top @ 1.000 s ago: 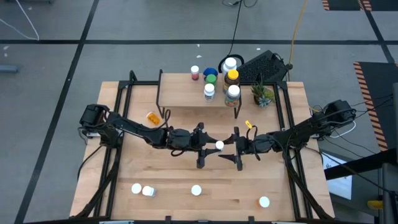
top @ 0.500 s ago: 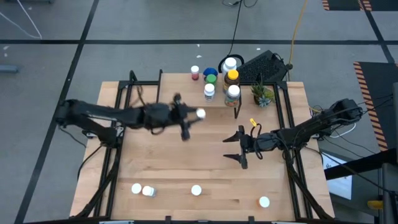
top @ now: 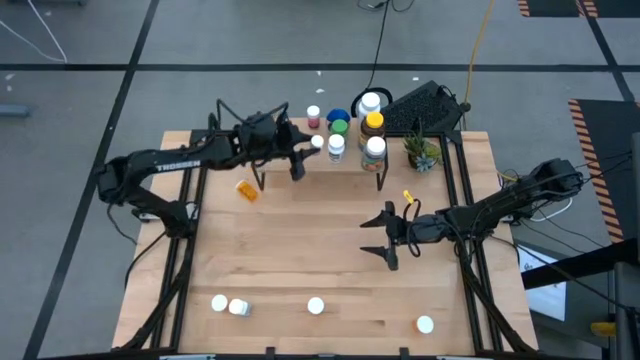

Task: Pick and place medicine bottles onto shelf by color
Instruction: Put the white black pill bottle on the shelf, then put the white blue pill bottle on the shelf

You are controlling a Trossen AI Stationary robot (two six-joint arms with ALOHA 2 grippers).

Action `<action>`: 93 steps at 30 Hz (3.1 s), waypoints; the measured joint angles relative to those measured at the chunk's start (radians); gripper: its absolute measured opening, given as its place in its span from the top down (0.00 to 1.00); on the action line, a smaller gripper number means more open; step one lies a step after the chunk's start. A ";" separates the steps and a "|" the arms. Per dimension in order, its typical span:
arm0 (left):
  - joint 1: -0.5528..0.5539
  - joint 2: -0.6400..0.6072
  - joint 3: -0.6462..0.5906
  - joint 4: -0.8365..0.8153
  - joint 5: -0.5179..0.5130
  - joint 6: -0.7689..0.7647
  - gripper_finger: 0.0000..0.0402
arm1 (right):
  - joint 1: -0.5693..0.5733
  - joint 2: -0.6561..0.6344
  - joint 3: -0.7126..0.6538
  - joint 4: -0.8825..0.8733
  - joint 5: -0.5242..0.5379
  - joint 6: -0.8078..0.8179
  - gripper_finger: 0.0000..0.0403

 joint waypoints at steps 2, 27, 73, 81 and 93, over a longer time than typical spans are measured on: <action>0.038 0.025 0.000 0.002 0.029 0.000 0.62 | 0.000 0.000 0.000 -0.011 0.001 0.000 0.26; 0.227 0.219 0.002 0.128 0.200 0.008 0.62 | -0.022 0.000 0.000 -0.052 0.055 -0.001 0.26; -0.203 -0.246 -0.001 -0.513 -0.239 -0.141 0.32 | 0.051 0.001 0.001 0.110 -0.083 0.101 0.26; -0.672 -0.287 0.000 -0.747 -0.397 -0.468 0.41 | 0.167 0.080 0.051 0.188 0.004 0.073 0.26; -1.208 -0.181 0.000 -0.776 -0.331 -0.920 0.56 | 0.161 0.197 0.053 0.203 0.021 0.078 0.26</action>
